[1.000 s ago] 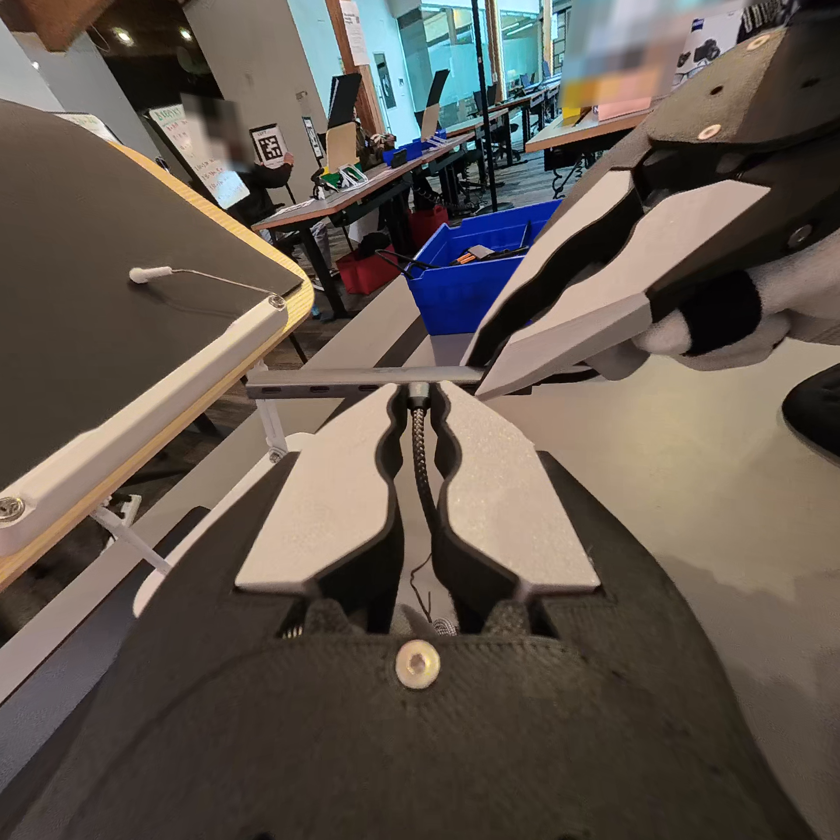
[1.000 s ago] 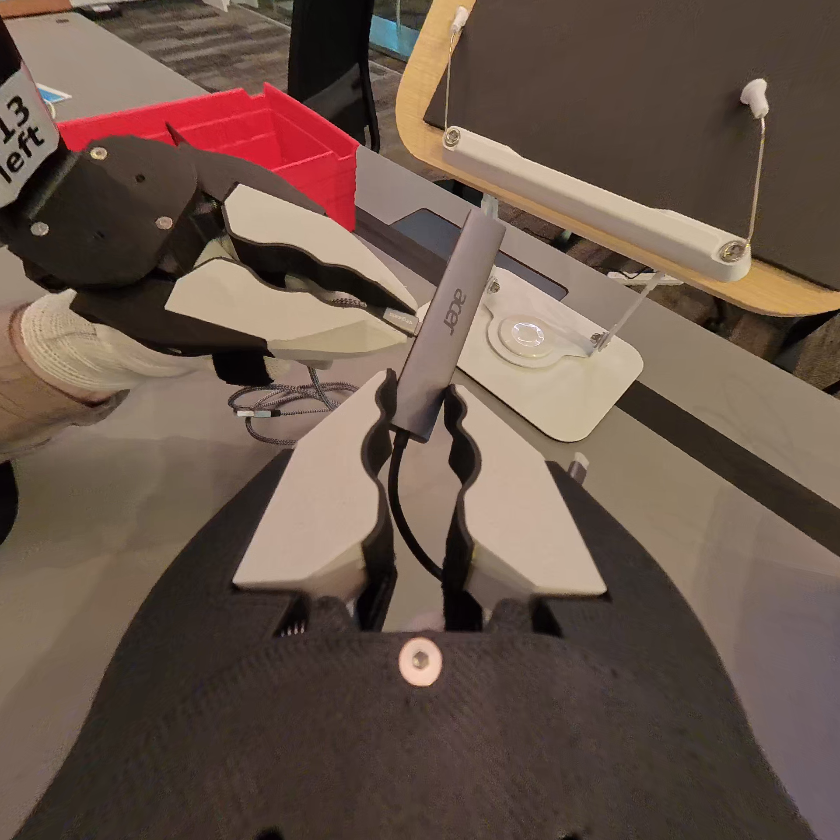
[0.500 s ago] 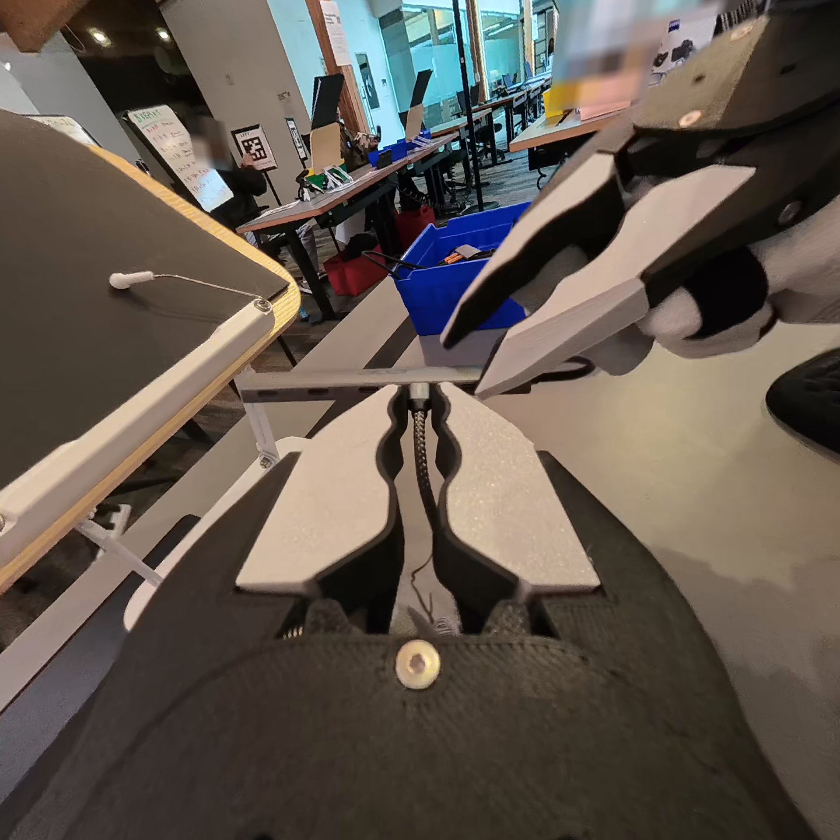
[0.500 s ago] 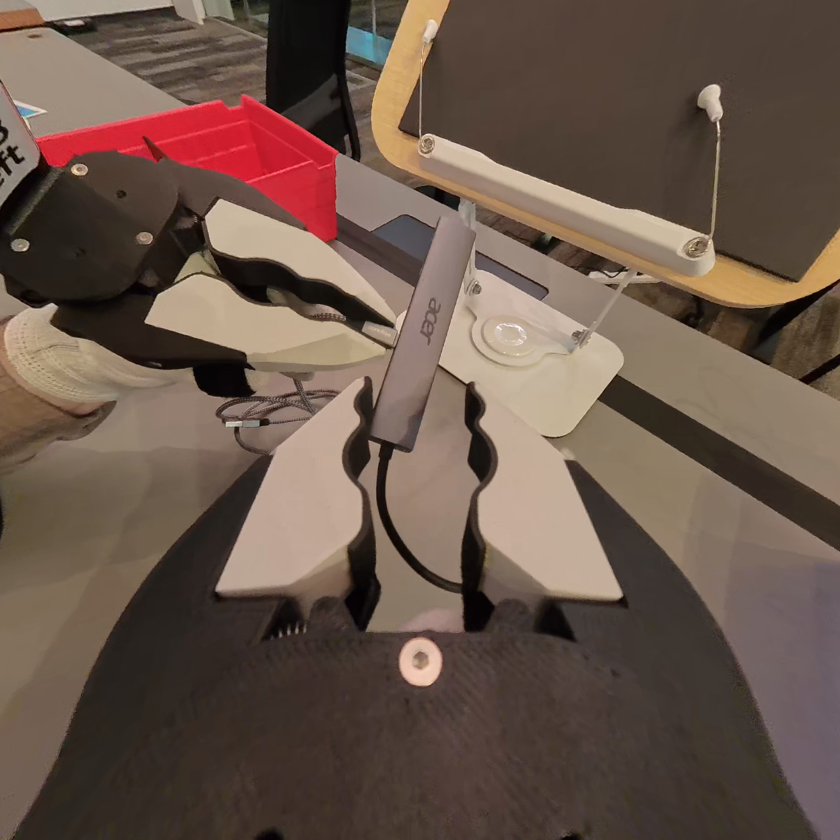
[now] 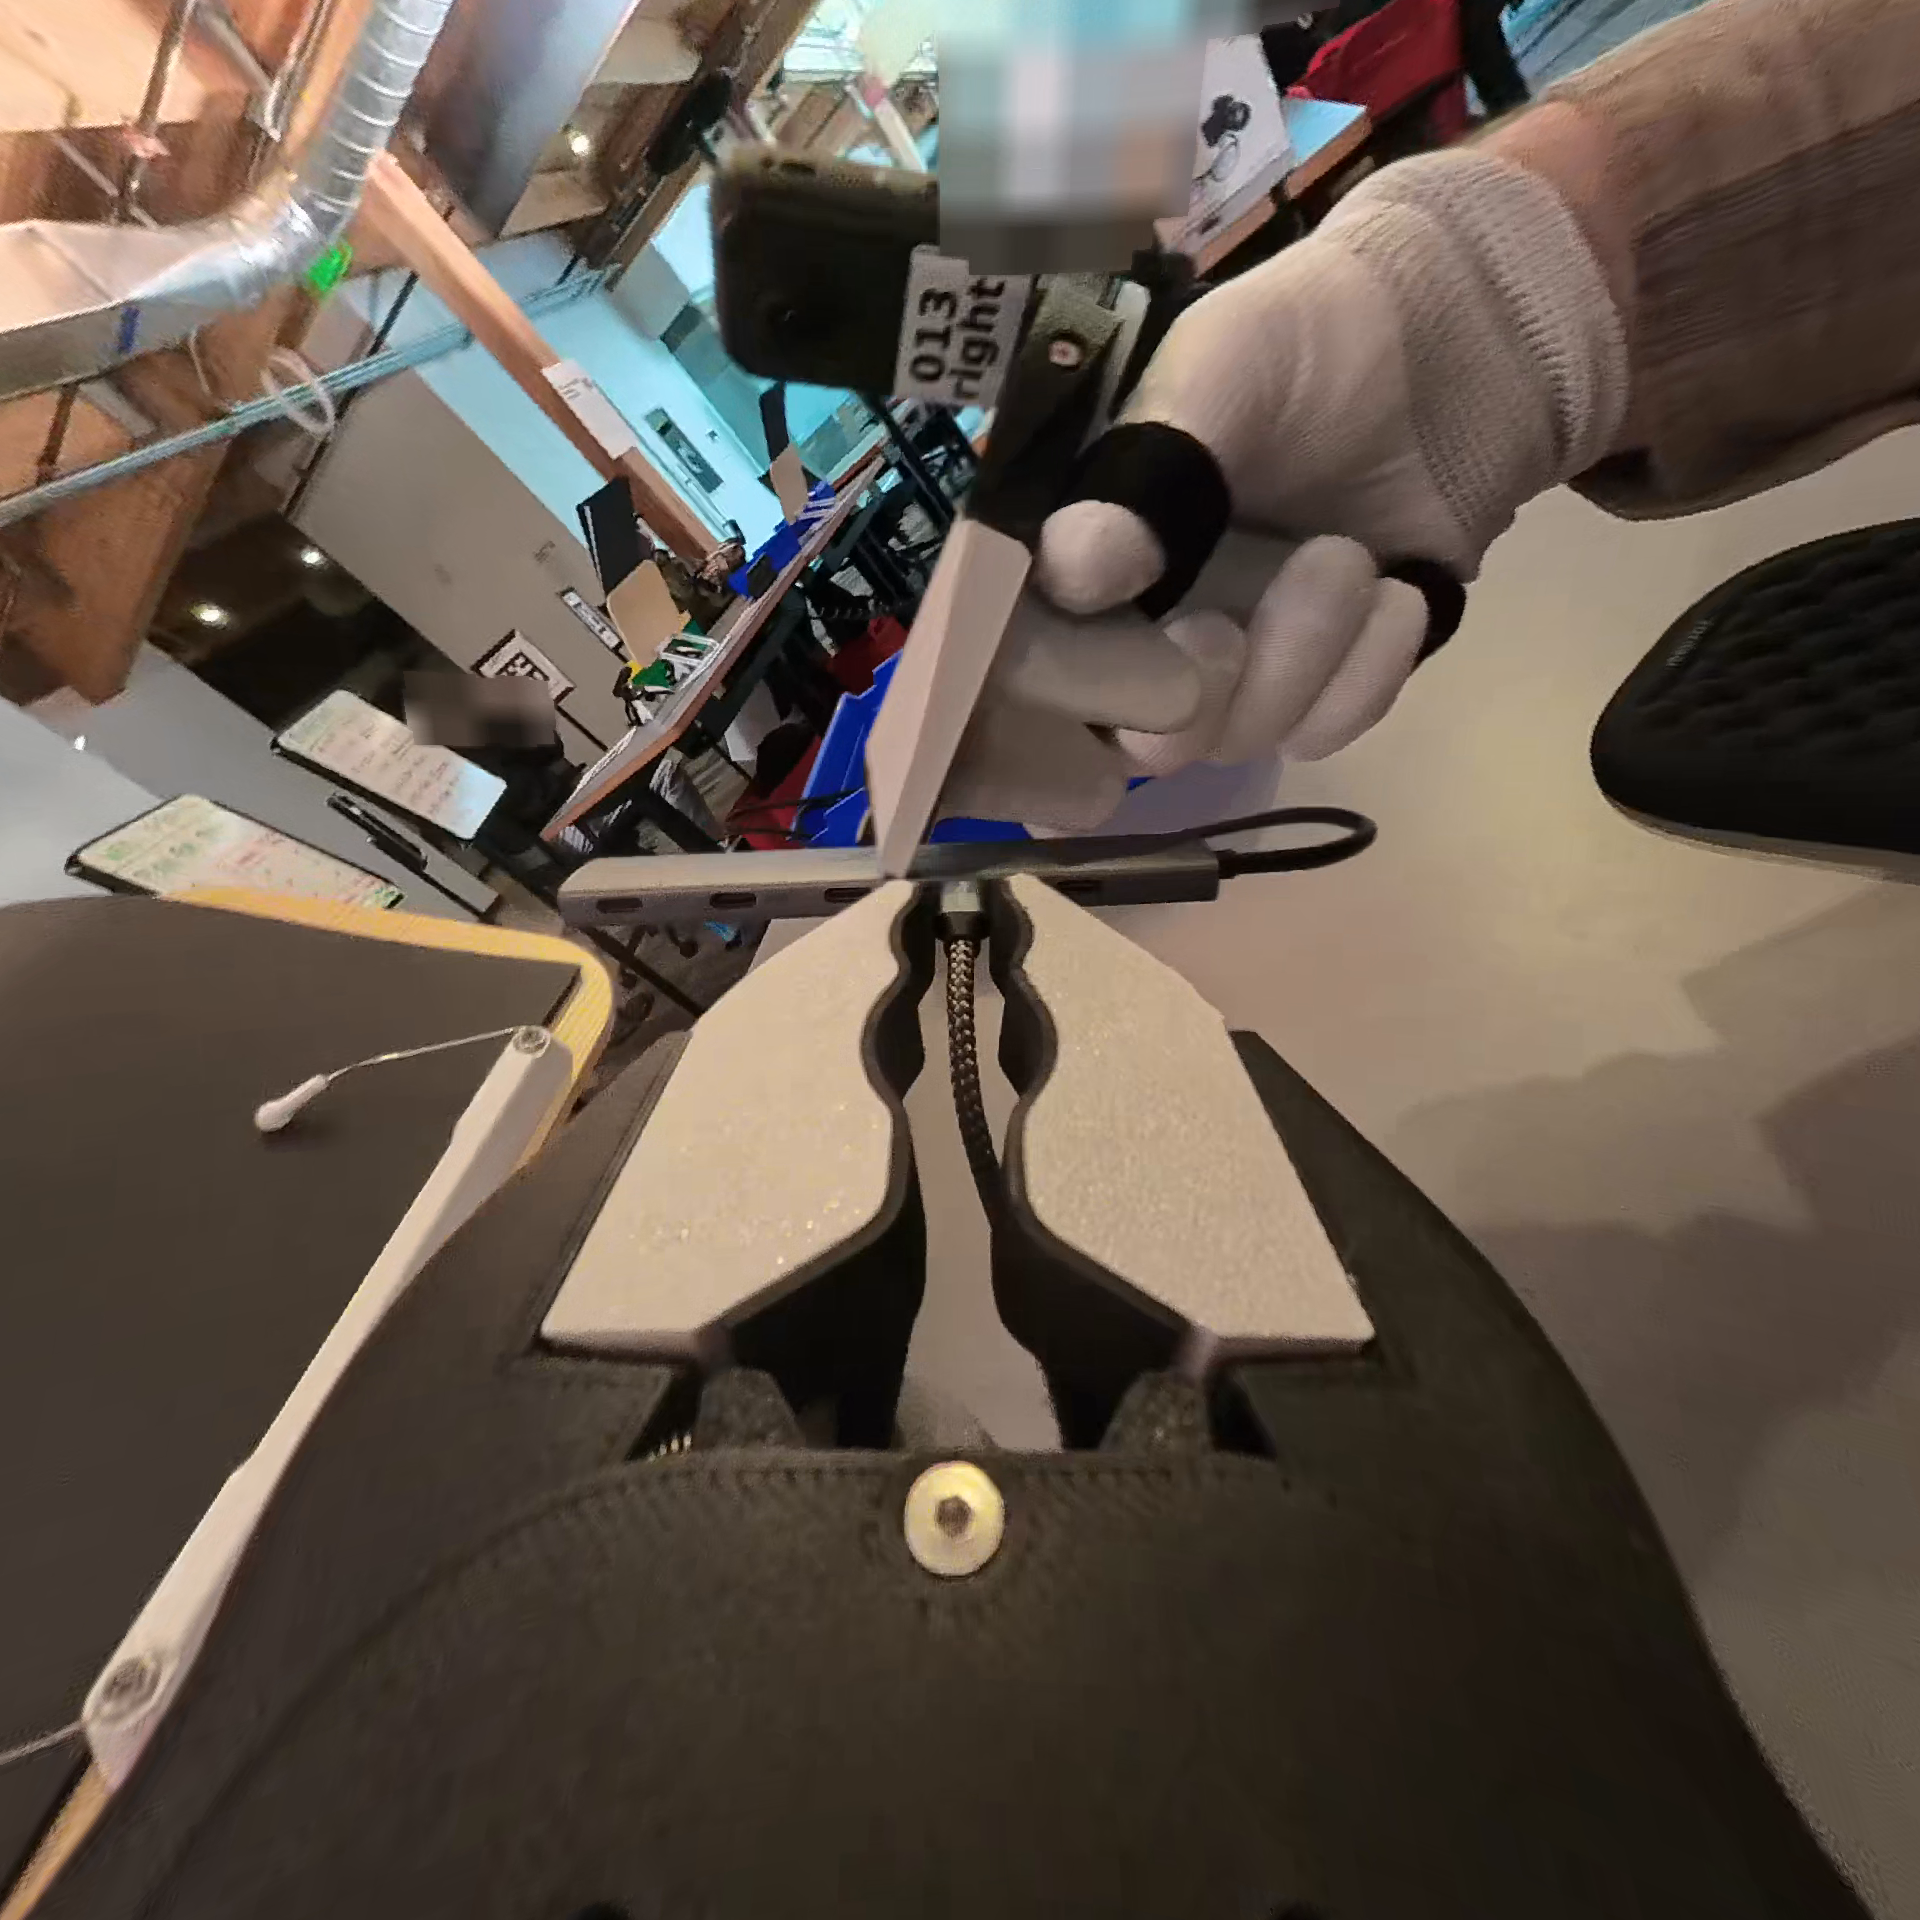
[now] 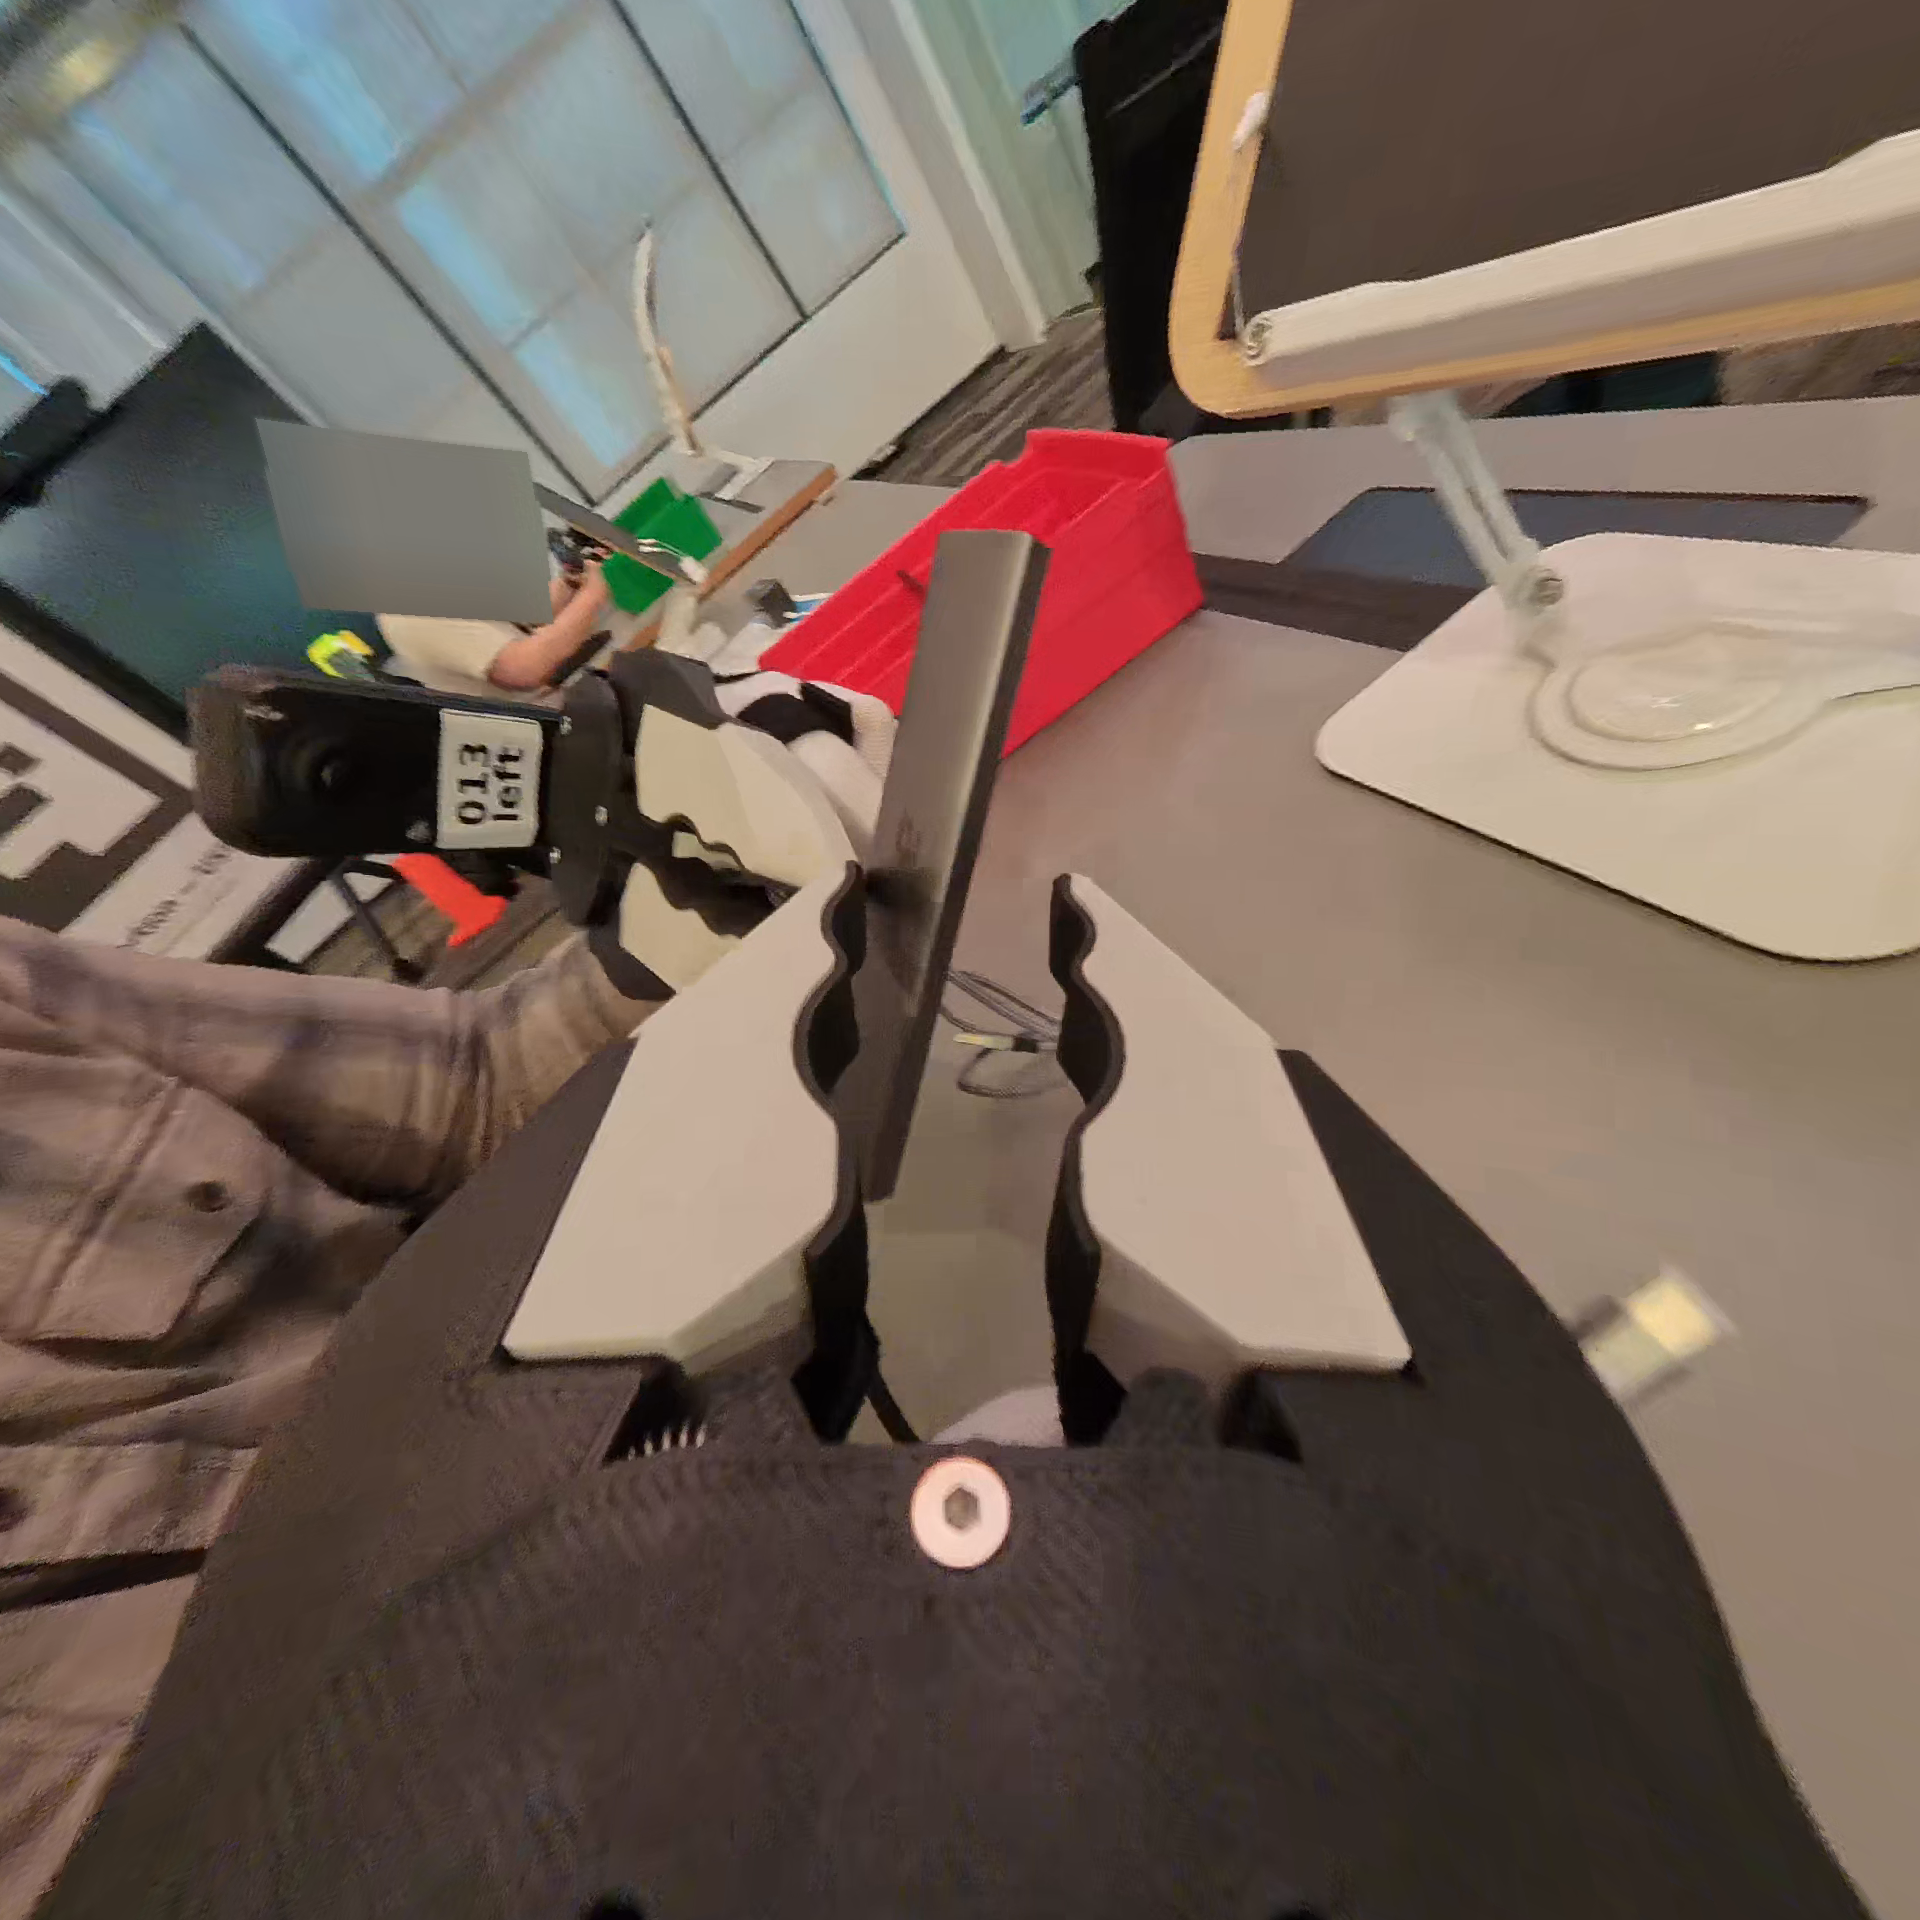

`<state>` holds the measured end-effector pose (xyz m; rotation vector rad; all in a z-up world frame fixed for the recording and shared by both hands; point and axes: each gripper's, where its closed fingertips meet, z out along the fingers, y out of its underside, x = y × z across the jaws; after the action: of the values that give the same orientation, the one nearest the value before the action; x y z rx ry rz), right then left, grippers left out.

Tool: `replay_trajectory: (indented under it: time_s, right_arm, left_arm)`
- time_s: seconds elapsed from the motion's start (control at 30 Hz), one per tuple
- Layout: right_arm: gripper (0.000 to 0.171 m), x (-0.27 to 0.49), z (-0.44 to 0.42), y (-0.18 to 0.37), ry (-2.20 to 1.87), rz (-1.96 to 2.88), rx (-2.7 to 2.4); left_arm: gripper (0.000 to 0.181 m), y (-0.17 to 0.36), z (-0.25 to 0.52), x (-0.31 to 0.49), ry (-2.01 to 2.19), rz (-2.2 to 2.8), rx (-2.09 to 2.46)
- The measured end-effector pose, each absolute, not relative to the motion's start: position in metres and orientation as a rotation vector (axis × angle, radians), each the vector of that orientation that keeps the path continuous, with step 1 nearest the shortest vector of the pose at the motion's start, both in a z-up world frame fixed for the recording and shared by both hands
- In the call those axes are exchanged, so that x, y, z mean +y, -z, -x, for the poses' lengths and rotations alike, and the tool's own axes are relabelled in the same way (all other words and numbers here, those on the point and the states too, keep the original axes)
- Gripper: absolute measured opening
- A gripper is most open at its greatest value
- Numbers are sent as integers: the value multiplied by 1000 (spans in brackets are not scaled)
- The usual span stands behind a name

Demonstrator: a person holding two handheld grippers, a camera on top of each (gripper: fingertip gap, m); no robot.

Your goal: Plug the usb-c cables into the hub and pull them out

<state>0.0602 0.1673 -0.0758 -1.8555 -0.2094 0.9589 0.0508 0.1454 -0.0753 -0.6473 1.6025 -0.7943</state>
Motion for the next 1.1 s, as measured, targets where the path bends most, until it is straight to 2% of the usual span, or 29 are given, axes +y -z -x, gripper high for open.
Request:
replay_trajectory:
  time_s: [0.13, 0.33, 0.47, 0.73, 1.0, 1.1]
  right_arm:
    - [16, 161, -48, 65, -1109, 1771, -230]
    - [13, 164, -54, 59, -1054, 1713, -213]
    - [7, 163, -72, 41, -948, 1677, -206]
    - [7, 155, -141, -29, -676, 1612, -210]
    - [8, 142, -244, -140, -323, 1527, -212]
    - [8, 141, -298, -159, -159, 1561, -165]
  left_arm:
    - [11, 75, -50, 133, 808, 590, 1620]
    - [11, 74, -55, 142, 819, 661, 1583]
    - [43, 57, -52, 153, 849, 706, 1477]
    - [41, 24, -35, 174, 874, 723, 1319]
    - [35, 52, -46, 187, 834, 804, 1361]
    - [34, 68, -52, 191, 809, 834, 1396]
